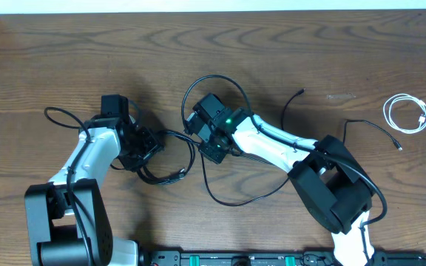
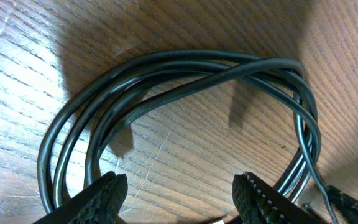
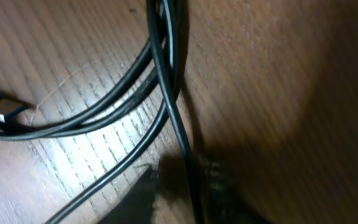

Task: Untangle cables

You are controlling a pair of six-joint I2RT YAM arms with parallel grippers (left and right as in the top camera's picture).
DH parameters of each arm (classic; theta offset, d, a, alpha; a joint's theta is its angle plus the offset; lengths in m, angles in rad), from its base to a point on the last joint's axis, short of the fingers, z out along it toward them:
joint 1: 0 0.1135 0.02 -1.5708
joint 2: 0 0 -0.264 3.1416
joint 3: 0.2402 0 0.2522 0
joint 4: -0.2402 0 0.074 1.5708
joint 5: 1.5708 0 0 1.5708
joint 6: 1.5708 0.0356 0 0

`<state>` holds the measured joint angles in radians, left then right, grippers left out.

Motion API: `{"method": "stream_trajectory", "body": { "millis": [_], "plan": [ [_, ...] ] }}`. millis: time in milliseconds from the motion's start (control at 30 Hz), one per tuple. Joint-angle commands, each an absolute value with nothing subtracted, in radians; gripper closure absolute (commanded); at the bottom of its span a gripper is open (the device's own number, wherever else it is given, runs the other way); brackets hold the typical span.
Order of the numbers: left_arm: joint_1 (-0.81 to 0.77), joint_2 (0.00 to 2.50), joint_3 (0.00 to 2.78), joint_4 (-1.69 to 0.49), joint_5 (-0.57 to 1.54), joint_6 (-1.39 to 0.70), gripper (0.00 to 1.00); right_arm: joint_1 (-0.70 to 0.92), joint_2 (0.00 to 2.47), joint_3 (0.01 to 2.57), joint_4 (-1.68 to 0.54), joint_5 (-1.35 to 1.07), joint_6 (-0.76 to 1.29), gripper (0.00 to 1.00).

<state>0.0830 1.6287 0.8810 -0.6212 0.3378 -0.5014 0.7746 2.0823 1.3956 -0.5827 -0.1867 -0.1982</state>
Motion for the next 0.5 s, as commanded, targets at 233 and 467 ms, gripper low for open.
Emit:
{"method": "stream_trajectory", "body": {
  "millis": [233, 467],
  "plan": [
    [0.082, 1.62, 0.881, -0.628, 0.327, -0.534, 0.4, 0.787, 2.094, 1.392, -0.637, -0.189, -0.196, 0.99],
    [0.081, 1.62, 0.879, -0.651, 0.327, -0.663, 0.4, 0.787, 2.094, 1.392, -0.651, -0.193, -0.196, 0.99]
  ]
}}
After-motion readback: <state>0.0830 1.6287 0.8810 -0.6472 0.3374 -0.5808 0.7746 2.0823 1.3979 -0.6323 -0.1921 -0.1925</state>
